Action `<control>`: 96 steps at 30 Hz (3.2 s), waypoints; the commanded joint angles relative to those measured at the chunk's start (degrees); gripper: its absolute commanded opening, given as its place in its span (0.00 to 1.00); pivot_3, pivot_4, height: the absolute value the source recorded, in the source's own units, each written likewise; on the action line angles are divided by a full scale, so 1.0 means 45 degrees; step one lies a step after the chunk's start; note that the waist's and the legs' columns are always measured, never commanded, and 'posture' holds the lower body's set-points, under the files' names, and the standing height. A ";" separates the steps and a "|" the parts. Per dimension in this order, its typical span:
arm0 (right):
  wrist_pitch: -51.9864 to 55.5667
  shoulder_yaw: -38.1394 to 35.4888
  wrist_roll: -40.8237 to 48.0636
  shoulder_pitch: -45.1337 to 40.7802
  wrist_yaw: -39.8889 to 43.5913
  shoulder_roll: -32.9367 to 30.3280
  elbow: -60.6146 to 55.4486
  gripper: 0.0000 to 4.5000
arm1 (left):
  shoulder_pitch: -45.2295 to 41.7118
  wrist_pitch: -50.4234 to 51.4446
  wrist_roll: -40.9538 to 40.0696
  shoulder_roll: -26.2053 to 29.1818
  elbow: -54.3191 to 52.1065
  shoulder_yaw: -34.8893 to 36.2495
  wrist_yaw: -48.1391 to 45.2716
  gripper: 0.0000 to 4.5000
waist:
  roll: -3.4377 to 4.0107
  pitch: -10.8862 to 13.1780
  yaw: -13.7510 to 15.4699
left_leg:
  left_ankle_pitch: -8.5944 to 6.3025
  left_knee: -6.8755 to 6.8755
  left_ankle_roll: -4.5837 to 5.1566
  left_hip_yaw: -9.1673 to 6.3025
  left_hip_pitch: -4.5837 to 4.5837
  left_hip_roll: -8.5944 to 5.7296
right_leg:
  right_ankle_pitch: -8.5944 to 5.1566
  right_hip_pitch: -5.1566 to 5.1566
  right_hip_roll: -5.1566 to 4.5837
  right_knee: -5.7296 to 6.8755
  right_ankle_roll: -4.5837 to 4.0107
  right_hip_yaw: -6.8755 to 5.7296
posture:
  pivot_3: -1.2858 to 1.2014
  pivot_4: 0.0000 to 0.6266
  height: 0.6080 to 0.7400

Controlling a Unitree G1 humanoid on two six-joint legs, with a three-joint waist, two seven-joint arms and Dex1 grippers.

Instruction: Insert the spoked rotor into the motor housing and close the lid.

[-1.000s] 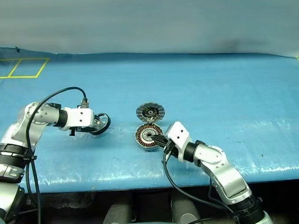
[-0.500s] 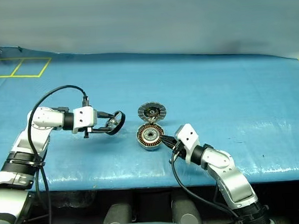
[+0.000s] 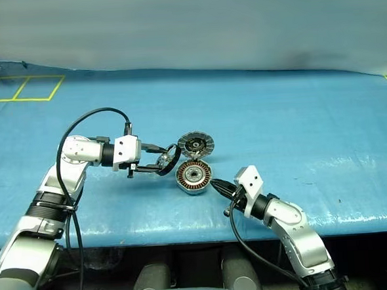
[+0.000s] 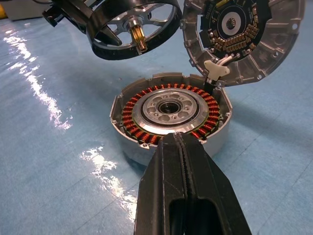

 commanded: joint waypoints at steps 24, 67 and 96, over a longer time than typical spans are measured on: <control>-0.0664 -0.0281 -0.0076 0.0459 -0.0380 0.0097 -0.0282 0.00 | -0.1741 -0.0298 0.0264 -0.1785 0.1250 -0.0939 -0.0659 0.38 | 0.0000 0.0000 0.0012 | 0.0000 0.0005 0.0000 -0.0011 -0.0005 -0.0006 | 0.0002 0.0010 0.0004 -0.0016 0.0004 0.0004 | 0.52 0.24 1.00; -0.0707 -0.0284 -0.0657 0.0704 -0.1011 0.0206 -0.0372 0.00 | -0.2062 -0.1026 0.0948 -0.1755 0.2192 -0.1239 -0.0829 0.38 | 0.0000 0.0000 0.0006 | 0.0000 0.0002 0.0000 -0.0014 -0.0003 -0.0004 | 0.0002 0.0011 0.0009 -0.0017 0.0003 0.0006 | 0.52 0.24 1.00; -0.0704 -0.0264 -0.0851 0.0588 -0.1073 0.0253 -0.0321 0.00 | -0.2192 -0.1226 0.0901 -0.1692 0.2407 -0.1047 -0.0609 0.81 | 0.0000 0.0000 0.0015 | 0.0000 0.0001 0.0000 -0.0015 -0.0006 -0.0004 | 0.0002 0.0010 0.0008 -0.0019 0.0003 0.0006 | 0.52 0.24 1.00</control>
